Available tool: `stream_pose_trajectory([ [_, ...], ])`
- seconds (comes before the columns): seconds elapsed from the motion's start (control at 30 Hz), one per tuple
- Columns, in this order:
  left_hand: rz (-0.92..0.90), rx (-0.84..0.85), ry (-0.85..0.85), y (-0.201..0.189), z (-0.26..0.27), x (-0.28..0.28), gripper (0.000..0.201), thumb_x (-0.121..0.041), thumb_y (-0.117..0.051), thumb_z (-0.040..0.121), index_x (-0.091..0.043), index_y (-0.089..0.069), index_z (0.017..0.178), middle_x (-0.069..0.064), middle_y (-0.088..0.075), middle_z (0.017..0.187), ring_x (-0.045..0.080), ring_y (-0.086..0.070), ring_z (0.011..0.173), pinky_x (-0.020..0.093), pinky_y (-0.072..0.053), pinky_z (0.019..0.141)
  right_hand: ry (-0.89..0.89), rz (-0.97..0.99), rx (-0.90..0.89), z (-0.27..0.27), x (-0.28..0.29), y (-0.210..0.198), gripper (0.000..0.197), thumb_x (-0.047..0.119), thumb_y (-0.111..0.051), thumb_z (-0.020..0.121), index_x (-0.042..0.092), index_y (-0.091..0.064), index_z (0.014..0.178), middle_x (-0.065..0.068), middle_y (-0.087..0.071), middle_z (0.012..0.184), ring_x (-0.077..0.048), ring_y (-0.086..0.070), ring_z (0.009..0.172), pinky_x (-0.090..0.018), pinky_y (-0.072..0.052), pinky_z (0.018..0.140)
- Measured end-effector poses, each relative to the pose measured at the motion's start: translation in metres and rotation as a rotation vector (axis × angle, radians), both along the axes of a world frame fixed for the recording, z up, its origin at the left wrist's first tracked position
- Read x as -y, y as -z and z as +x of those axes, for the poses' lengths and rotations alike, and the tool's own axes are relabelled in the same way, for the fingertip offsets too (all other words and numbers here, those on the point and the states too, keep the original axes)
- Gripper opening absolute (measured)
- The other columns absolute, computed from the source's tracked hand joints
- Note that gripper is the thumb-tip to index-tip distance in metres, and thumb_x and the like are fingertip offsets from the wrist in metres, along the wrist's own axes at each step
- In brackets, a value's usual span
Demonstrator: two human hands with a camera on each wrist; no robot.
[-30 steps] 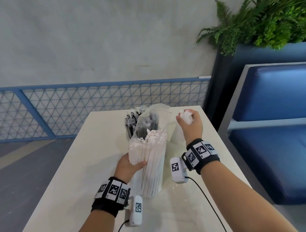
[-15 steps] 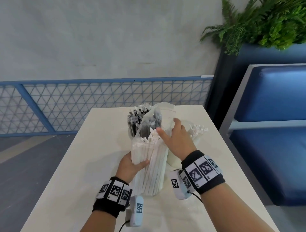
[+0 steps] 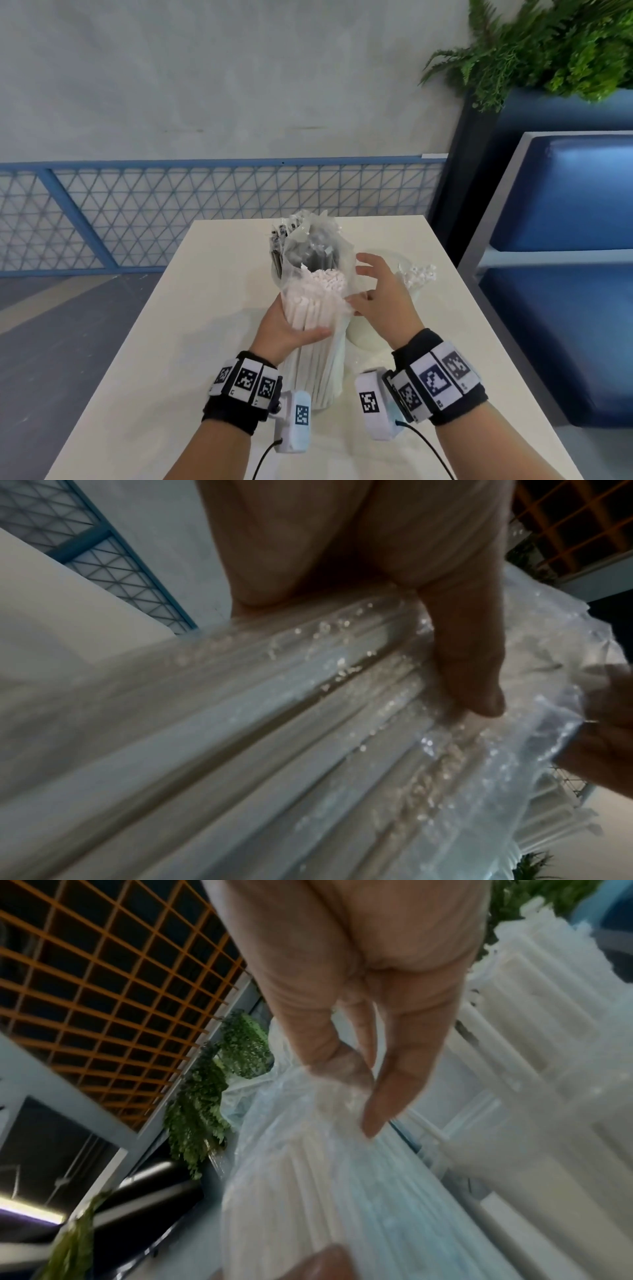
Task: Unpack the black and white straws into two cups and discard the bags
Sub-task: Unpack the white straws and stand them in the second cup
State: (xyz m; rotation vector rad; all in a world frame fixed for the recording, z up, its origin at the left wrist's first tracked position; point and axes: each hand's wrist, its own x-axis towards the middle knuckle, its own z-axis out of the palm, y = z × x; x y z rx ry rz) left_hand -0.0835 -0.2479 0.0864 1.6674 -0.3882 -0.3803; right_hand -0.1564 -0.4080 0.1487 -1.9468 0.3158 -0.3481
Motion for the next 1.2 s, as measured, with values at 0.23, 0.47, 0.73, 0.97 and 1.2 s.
stream_pose_trajectory([
  [0.23, -0.004, 0.005, -0.015, -0.001, -0.004, 0.001, 0.051, -0.011, -0.086, 0.057, -0.009, -0.064, 0.103, 0.002, -0.073, 0.095, 0.011, -0.069, 0.090, 0.022, -0.054, 0.077, 0.004, -0.573, 0.491, -0.008, -0.023, -0.038, 0.011, 0.006, -0.057, 0.085, 0.009, -0.064, 0.093, -0.001, -0.064, 0.090, -0.013, -0.060, 0.078, -0.021, -0.050, 0.074],
  [0.47, -0.070, -0.009, -0.024, -0.001, -0.009, -0.001, 0.057, -0.009, -0.087, 0.052, -0.019, -0.063, 0.102, 0.002, -0.072, 0.099, 0.014, -0.069, 0.093, 0.027, -0.055, 0.081, -0.146, -0.757, -0.271, -0.001, -0.013, -0.031, 0.057, 0.041, -0.057, 0.087, 0.013, -0.042, 0.134, -0.007, -0.048, 0.128, -0.022, -0.048, 0.117, -0.027, -0.040, 0.096],
  [0.73, -0.110, -0.083, 0.097, -0.003, -0.008, -0.006, 0.082, 0.003, -0.085, 0.049, -0.015, -0.051, 0.121, 0.001, -0.064, 0.117, 0.012, -0.062, 0.108, 0.021, -0.054, 0.078, -0.404, -0.651, -0.343, -0.005, -0.008, -0.033, 0.050, 0.025, -0.071, 0.077, 0.009, -0.047, 0.117, 0.000, -0.033, 0.107, -0.015, -0.040, 0.092, -0.010, -0.030, 0.062],
  [0.97, -0.100, -0.036, 0.048, -0.001, -0.008, -0.005, 0.067, 0.005, -0.085, 0.051, -0.022, -0.057, 0.106, -0.005, -0.067, 0.105, 0.007, -0.062, 0.100, 0.013, -0.053, 0.073, -0.235, -0.787, -0.378, -0.010, -0.013, -0.034, 0.066, 0.045, -0.067, 0.076, 0.015, -0.045, 0.130, -0.006, -0.042, 0.114, -0.022, -0.049, 0.099, -0.027, -0.041, 0.083],
  [1.2, -0.123, -0.025, 0.015, 0.003, -0.004, -0.008, 0.082, -0.025, -0.087, 0.035, -0.027, -0.055, 0.110, -0.005, -0.066, 0.109, 0.008, -0.063, 0.102, 0.020, -0.055, 0.077, -0.287, -0.476, -0.329, -0.002, -0.004, -0.018, 0.032, 0.022, -0.073, 0.075, 0.015, -0.042, 0.068, 0.001, -0.045, 0.076, -0.009, -0.038, 0.065, -0.015, -0.029, 0.054],
])
